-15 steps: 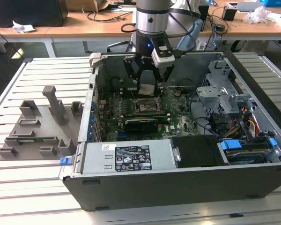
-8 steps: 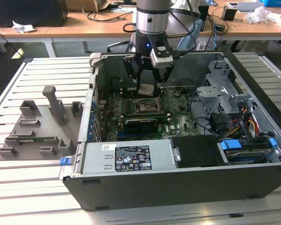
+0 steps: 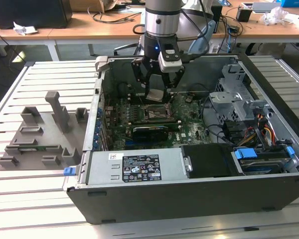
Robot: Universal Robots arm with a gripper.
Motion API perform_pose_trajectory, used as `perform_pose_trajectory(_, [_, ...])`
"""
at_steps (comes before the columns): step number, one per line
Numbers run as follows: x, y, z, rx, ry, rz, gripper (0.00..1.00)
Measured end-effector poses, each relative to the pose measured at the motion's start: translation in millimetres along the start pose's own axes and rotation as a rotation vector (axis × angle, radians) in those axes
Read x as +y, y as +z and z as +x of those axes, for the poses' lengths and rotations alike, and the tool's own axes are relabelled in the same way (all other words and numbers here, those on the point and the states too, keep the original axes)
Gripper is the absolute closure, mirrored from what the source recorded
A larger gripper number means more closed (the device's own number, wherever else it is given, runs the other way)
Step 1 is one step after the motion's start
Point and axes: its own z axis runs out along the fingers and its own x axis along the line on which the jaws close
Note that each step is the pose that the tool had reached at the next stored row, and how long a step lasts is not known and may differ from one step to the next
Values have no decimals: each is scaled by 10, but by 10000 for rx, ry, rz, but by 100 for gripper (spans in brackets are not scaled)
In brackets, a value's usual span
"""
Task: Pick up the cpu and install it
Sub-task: 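Place the cpu into insertion slot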
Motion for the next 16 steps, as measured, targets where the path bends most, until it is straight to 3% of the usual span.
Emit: perform_pose_trajectory(16, [0,2,0,97,1021,-1,45])
